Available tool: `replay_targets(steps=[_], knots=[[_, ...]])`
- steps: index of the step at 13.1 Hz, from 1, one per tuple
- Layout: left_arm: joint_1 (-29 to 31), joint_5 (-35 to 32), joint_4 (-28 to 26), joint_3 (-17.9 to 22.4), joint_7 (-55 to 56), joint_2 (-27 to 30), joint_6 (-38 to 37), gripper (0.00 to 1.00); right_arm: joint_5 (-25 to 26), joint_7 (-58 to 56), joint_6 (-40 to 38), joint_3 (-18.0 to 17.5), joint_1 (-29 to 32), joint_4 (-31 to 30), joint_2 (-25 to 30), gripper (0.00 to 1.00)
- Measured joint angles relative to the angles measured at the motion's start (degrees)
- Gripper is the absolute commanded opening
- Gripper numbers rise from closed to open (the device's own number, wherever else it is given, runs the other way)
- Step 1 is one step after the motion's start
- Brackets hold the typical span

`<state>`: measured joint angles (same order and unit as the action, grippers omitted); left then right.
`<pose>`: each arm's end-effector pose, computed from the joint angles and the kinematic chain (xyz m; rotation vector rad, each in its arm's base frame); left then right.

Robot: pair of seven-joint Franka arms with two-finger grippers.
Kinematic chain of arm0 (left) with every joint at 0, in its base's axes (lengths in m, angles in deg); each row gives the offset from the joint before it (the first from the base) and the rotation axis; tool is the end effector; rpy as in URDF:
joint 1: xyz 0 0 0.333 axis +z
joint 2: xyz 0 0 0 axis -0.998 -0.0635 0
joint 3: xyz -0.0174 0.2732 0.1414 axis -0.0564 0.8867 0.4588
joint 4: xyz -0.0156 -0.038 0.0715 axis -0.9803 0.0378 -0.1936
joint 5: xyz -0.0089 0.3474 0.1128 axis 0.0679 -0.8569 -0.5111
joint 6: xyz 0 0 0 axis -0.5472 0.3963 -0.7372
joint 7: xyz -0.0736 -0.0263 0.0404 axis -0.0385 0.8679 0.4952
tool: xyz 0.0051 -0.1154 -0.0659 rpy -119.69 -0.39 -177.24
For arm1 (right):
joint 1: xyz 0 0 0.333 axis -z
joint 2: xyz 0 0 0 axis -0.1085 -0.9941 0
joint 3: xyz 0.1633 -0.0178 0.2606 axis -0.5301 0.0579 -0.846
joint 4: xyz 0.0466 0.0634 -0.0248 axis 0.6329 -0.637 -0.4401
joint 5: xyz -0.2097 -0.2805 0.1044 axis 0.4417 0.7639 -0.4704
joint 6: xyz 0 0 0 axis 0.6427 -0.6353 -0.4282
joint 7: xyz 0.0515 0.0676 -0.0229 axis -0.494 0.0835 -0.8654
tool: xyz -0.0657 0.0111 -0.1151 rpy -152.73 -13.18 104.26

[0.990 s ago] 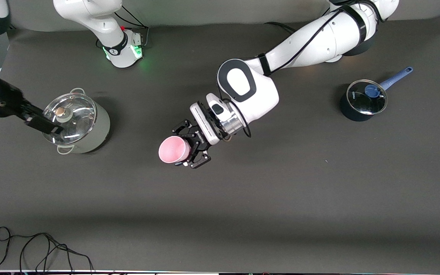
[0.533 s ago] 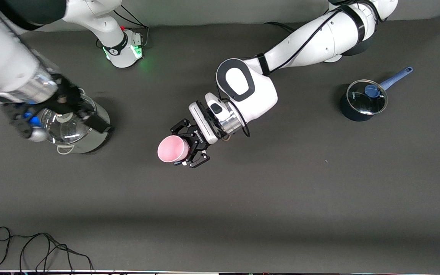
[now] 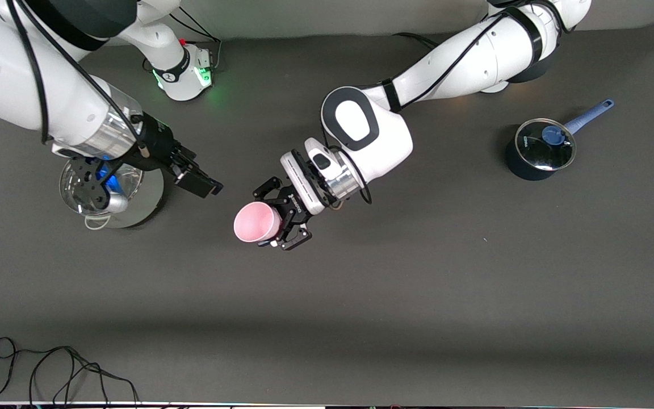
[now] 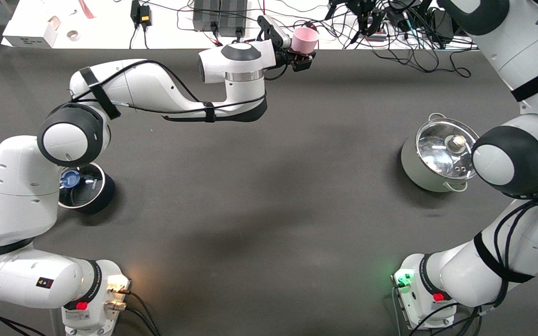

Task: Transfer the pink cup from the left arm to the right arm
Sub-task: 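Reach the right gripper toward the pink cup held by the left gripper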

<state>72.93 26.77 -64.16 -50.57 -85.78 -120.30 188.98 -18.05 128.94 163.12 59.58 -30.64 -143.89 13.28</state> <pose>0.5615 -0.5185 0.3902 1.8193 -0.9917 1.3668 0.5615 0.2654 0.5902 -2.6228 1.1855 0.2673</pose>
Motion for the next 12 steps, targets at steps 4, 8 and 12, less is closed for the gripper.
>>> replay_targets(steps=[4, 8, 12], knots=[[0.0, 0.0, 0.0, 0.0, 0.0, 0.0, 0.0, 0.00, -2.4, 1.3, 0.5, -0.1, 0.2, 3.3, -3.9, 1.00], [0.0, 0.0, 0.0, 0.0, 0.0, 0.0, 0.0, 0.00, -2.5, 1.3, 3.0, -0.1, 0.7, 3.8, -6.9, 1.00], [0.0, 0.0, 0.0, 0.0, 0.0, 0.0, 0.0, 0.00, -2.8, 1.3, 4.1, -0.2, 0.8, 3.9, -8.6, 0.99]])
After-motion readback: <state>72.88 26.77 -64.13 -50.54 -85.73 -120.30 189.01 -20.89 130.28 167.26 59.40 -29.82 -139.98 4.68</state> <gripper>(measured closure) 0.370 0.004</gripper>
